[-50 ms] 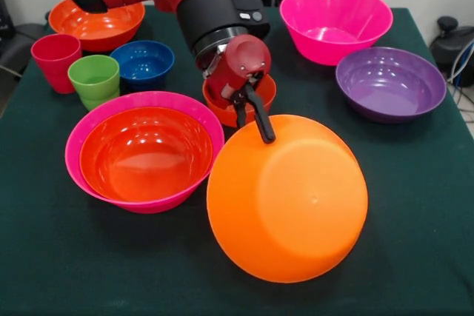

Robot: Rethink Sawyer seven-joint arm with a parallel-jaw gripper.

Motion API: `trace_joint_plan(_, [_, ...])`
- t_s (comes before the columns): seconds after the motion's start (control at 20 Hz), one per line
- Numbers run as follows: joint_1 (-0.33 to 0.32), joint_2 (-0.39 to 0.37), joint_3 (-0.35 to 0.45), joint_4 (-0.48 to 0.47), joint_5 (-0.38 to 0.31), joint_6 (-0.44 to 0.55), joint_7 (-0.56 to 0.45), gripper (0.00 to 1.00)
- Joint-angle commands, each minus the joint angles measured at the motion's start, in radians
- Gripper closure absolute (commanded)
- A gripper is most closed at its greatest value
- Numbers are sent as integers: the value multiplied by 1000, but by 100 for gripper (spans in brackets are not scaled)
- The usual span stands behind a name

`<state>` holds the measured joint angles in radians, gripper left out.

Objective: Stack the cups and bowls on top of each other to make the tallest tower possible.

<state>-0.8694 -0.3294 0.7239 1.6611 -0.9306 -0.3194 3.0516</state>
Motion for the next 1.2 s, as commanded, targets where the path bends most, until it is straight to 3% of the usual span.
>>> trace_joint_plan(0.05, [-7, 178, 32, 88, -26, 416, -166, 0])
trace_joint_plan(0.15, [-15, 191, 32, 92, 1, 458, -187, 0])
trace_joint_plan(0.3, [29, 153, -17, 94, 50, 535, -212, 0])
trace_joint_plan(0.5, [140, 86, -133, 92, 58, 486, -154, 0])
trace_joint_plan(0.95, [151, 147, -150, 84, 123, 516, -163, 0])
trace_joint_plan(1.2, [147, 167, -143, 74, 195, 640, -217, 0])
